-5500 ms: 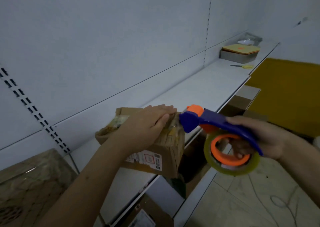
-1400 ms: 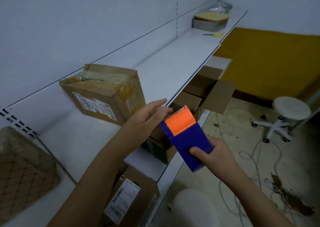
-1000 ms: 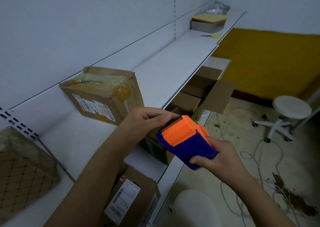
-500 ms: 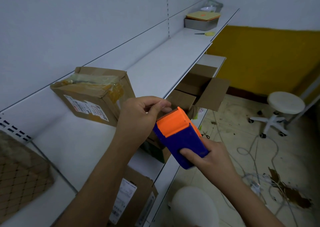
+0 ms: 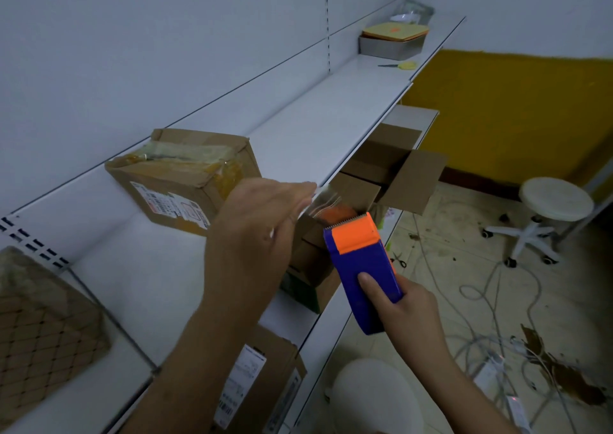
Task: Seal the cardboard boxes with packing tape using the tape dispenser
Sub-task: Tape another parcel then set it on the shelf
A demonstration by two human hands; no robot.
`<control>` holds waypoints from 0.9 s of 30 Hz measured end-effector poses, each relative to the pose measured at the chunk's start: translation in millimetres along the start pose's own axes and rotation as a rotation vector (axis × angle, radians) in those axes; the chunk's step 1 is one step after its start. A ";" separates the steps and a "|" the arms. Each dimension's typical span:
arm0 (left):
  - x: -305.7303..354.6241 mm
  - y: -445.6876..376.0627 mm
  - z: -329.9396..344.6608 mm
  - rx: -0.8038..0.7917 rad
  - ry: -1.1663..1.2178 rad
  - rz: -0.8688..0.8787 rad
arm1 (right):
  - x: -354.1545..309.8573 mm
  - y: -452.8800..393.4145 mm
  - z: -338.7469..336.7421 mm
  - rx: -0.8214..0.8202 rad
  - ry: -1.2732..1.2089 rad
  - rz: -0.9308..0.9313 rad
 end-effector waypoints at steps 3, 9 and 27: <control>13.5 15.7 3.9 0.030 -0.063 0.090 | -12.3 -6.7 1.1 0.032 -0.019 0.006; 33.0 29.4 16.4 0.027 -0.134 0.231 | -26.5 -15.6 4.6 0.006 -0.130 0.099; 41.3 82.3 60.9 -0.147 -0.238 0.130 | -42.1 -18.5 3.5 -0.109 -0.546 0.407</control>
Point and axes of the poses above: each hand's wrist, its own y-axis away from the middle knuckle, its own z-axis out of the palm, x = y × z, the point moved 5 cm from there along -y, towards the middle knuckle, and after that the axes turned 1 degree about -z, right-handed, at the moved point
